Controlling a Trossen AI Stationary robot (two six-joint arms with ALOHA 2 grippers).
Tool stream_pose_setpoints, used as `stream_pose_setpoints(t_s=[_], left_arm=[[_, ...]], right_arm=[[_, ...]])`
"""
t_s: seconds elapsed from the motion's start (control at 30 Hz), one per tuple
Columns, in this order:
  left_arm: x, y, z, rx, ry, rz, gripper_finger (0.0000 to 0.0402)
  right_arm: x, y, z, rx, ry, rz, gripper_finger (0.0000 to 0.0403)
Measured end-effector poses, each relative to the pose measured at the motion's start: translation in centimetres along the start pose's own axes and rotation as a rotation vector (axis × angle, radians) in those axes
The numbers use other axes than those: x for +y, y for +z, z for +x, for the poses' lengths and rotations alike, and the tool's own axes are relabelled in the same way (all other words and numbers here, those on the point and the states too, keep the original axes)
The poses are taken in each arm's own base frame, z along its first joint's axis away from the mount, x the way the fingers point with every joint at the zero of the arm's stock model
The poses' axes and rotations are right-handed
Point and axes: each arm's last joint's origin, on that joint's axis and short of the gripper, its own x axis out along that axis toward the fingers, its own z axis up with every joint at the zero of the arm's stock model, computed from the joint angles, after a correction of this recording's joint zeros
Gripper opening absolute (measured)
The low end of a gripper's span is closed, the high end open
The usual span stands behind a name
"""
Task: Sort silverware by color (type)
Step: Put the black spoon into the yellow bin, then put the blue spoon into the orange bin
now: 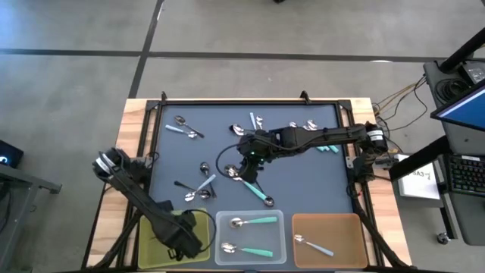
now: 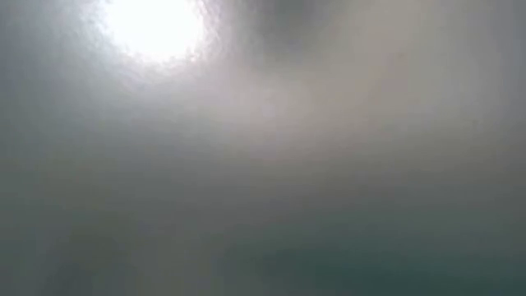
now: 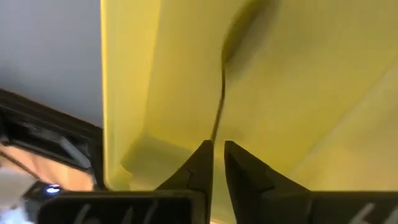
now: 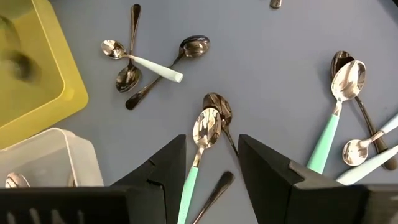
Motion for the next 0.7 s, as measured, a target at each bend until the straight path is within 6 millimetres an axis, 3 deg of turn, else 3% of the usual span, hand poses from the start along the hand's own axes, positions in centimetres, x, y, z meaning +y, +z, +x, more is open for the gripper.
stream_pose_setpoints(t_s=[0.17,0.33,0.53,0.7], left_arm=[[-1.3,0.5,-0.4,-0.003,0.013,0.08,0.0067],[-1.6,1.3,-1.7,-0.141,0.039,0.105,0.0101],[1.2,2.1,-4.6,-0.288,0.222,0.096,0.0114],[3.9,3.7,-6.5,-0.367,0.183,0.136,0.0115]], right_arm=[[0.0,0.0,0.0,0.0,0.0,-0.001,0.0137],[0.0,0.0,0.0,0.0,0.0,-0.001,0.0137],[-0.1,-0.2,0.0,0.025,-0.011,-0.001,0.0137],[-0.2,-0.5,0.0,0.05,-0.021,0.011,0.0137]])
